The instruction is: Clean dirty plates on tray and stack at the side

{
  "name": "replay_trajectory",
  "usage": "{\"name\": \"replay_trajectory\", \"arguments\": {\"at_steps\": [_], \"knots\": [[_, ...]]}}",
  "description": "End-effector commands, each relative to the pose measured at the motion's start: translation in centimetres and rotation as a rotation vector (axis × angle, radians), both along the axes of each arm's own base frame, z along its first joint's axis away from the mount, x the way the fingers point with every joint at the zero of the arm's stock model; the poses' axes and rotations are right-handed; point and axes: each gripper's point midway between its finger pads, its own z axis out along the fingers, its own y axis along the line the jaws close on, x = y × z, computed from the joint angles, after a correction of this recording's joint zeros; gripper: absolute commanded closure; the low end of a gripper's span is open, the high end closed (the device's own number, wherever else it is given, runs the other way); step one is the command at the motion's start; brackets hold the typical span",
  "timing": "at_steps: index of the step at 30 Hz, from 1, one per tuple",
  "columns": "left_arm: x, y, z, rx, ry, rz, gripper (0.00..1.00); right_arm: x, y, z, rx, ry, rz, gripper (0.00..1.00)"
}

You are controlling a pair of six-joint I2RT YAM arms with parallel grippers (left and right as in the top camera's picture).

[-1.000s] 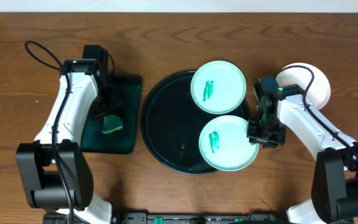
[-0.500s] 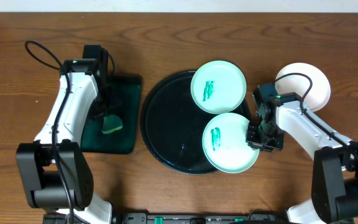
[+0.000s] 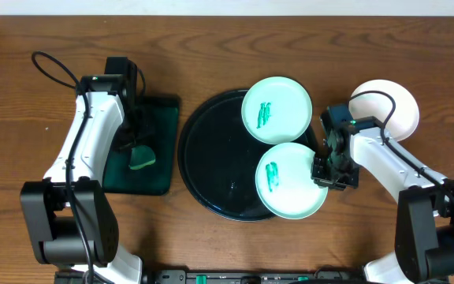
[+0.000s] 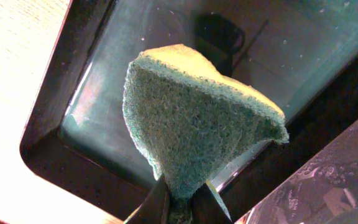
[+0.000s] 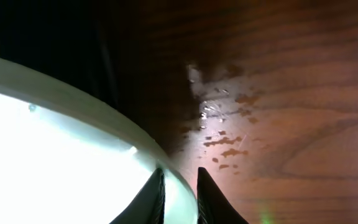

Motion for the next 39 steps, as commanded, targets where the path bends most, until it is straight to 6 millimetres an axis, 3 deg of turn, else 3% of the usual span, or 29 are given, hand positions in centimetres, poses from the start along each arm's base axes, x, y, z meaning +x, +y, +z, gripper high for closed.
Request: {"name": "replay_trajectory", "arguments": {"at_steps": [1,8,11,13,24,28,33,39], "knots": [[0.0,0.2,0.1,0.001,0.002,-0.009,0.93,1.3,1.1,0.8,0.042,-0.043,0.048,0.86],[0.0,0.2,0.1,0.001,0.002,-0.009,0.93,1.8,1.6,1.2,0.059,-0.062,0.09,0.87],[0.0,0.2,0.1,0.001,0.003,-0.009,0.93,2.0,2.3,1.4,0.068,-0.076,0.131,0.99],[0.0,0.2,0.1,0.001,0.003,-0.009,0.93,2.3,2.9,1.5,0.074,-0.093,0.171,0.99],[0.0,0.1,0.1,0.001,0.003,-0.01,0.93,5.1,9.0,3.7,0.136,-0.284,0.39,0.99],[0.0,0.1,0.1,-0.003,0.003,-0.013,0.93,6.3,9.9,3.9,0.159,-0.336,0.373,0.99],[0.4,-2.5,0.1,-0.143,-0.016,-0.099,0.93,6.5,10.1,3.1,0.162,-0.325,0.348,0.99],[0.5,-4.7,0.3,-0.198,-0.024,-0.162,0.93,5.5,10.4,0.8,0.169,-0.237,0.342,0.99]]}}
